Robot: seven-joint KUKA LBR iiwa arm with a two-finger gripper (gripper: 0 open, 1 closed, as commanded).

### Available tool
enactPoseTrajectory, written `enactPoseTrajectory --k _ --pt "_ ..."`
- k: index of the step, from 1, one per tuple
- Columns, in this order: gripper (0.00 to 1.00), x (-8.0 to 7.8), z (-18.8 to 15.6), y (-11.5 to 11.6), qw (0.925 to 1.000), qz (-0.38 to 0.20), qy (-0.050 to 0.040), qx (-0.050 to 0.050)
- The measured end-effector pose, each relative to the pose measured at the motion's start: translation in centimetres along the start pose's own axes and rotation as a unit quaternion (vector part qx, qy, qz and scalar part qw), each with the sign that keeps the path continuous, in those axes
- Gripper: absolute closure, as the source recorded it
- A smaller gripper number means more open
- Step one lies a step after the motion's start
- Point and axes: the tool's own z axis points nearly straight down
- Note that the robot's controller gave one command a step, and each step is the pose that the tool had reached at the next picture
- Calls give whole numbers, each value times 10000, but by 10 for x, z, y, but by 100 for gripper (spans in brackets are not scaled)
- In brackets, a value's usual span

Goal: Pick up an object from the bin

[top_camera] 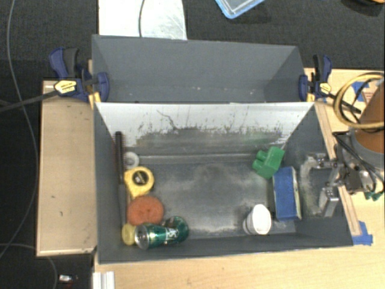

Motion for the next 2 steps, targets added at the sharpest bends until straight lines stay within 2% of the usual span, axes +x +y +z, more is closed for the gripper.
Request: enactPoseTrajectory --k 1,2 --pt "0 -2 -4 1 10000 -30 -41 11" --pt "0 -2 59 24 9942 -1072 -47 15"
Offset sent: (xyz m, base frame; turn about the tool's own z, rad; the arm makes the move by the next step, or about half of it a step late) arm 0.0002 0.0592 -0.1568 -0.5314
